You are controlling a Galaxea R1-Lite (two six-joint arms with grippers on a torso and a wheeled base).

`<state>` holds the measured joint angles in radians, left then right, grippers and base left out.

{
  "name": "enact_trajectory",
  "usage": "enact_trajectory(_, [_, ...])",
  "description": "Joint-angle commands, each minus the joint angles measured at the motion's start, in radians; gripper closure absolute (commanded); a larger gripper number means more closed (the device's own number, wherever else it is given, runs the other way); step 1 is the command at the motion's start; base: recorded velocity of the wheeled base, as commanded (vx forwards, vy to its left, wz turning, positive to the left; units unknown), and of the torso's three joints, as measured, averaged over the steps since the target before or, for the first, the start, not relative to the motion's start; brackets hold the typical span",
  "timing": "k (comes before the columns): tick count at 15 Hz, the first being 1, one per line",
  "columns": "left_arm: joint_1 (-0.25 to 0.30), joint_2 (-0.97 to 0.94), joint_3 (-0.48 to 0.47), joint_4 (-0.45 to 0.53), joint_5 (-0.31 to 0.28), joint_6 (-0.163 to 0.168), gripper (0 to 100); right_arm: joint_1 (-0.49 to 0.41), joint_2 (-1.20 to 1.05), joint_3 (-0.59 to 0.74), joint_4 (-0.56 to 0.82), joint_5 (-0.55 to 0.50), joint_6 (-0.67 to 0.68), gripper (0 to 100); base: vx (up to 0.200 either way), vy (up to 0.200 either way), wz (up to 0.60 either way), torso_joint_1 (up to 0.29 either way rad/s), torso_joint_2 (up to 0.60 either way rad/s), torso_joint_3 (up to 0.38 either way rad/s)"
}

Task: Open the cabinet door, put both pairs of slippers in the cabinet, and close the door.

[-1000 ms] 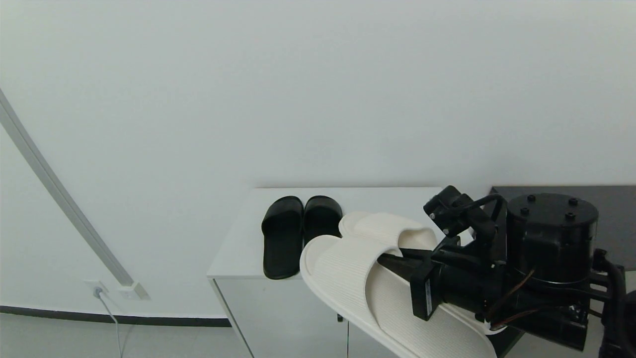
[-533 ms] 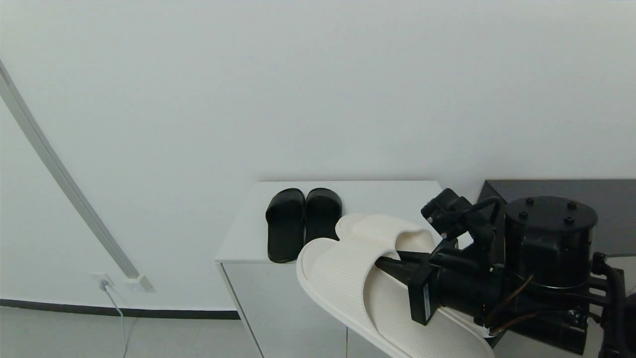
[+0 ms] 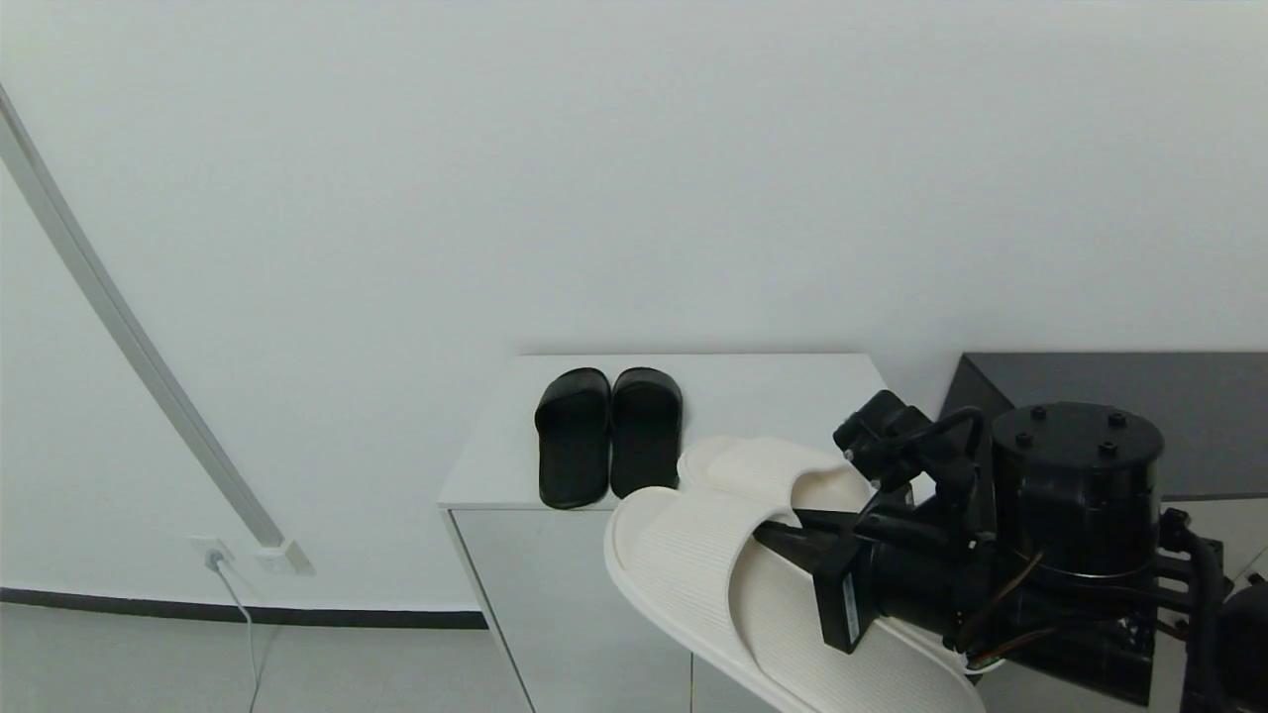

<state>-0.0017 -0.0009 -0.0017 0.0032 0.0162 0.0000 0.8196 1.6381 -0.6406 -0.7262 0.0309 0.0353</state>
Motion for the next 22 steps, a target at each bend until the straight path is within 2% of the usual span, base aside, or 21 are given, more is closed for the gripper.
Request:
enact_trajectory(1, [0.002,0.001,0.0,0.0,-0.001,0.0,100,0.0,0.005,0.007,-0.001,0.0,0.0,100,0.0,0.0,0.0,0.0,0.0,0.0])
enact_trajectory(7, [0.0,0.001,0.0,0.0,0.001,0.0,100,0.001,0.0,0.035,-0.001,0.001,-0.028,100,0.0,0.0,0.0,-0.014,0.03,0.018])
enact_trajectory(22, [0.0,0.001,0.0,0.0,0.004,0.0,100,0.006,0.006,0.049,-0.038,0.0,-0.029,100,0.0,0.0,0.0,-0.166,0.38,0.21])
